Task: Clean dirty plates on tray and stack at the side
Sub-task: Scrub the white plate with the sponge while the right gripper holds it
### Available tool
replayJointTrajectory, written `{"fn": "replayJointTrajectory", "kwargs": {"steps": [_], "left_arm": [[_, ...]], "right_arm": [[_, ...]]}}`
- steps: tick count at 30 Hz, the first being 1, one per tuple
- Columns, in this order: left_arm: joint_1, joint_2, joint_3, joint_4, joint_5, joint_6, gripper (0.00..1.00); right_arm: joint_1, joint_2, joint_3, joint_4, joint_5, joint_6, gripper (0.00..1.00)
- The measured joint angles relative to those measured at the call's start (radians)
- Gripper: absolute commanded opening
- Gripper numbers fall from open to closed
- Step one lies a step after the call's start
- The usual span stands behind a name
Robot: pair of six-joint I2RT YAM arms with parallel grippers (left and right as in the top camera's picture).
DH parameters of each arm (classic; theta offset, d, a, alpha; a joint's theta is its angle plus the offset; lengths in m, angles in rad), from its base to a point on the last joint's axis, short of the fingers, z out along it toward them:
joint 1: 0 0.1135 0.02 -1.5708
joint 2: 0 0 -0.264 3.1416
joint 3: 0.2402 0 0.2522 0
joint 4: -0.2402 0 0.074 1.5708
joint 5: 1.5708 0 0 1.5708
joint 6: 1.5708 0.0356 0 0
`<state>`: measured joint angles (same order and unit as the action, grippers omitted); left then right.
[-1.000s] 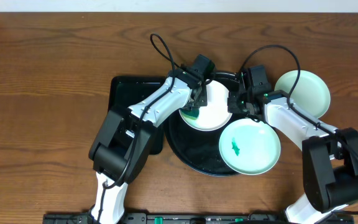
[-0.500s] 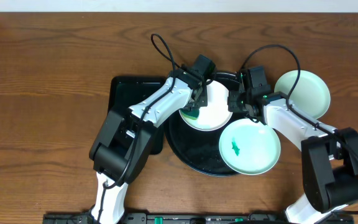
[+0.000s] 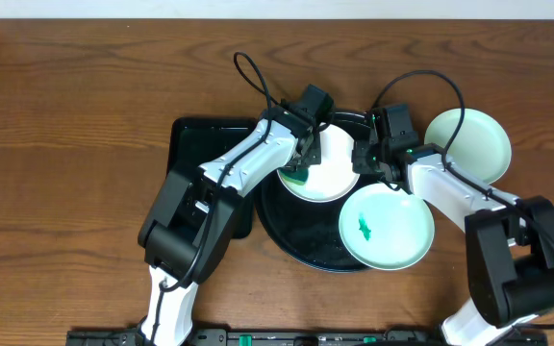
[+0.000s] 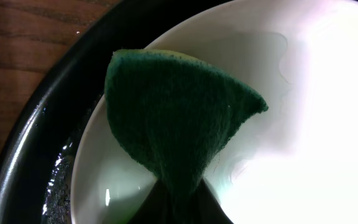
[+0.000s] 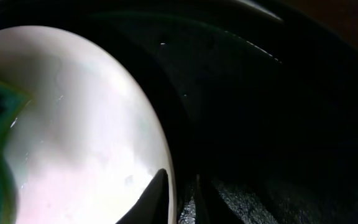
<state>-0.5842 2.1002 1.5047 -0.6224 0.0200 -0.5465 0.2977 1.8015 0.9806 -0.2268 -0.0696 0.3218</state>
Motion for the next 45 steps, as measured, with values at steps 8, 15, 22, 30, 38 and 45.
{"fn": "replayJointTrajectory", "kwargs": {"steps": [8,15,22,30,38,45], "left_arm": [[0.0,0.0,0.0,0.0,0.0,0.0,0.07],[0.0,0.001,0.0,0.004,0.0,0.004,0.07],[-0.007,0.005,0.0,0.006,-0.005,0.004,0.07],[-0.032,0.013,0.0,0.014,-0.05,0.004,0.07],[-0.008,0.013,0.0,0.021,0.031,0.005,0.07],[0.041,0.009,0.003,0.025,0.158,0.005,0.07]], "right_arm": [[0.005,0.031,0.0,0.018,-0.014,0.0,0.01],[0.005,0.031,0.0,0.02,-0.027,0.0,0.01],[0.003,0.031,0.0,0.022,-0.032,0.0,0.01],[0.003,0.031,0.0,0.022,-0.032,0.0,0.01],[0.003,0.031,-0.001,0.024,-0.032,0.0,0.01],[0.003,0.031,-0.001,0.026,-0.031,0.0,0.01]]}}
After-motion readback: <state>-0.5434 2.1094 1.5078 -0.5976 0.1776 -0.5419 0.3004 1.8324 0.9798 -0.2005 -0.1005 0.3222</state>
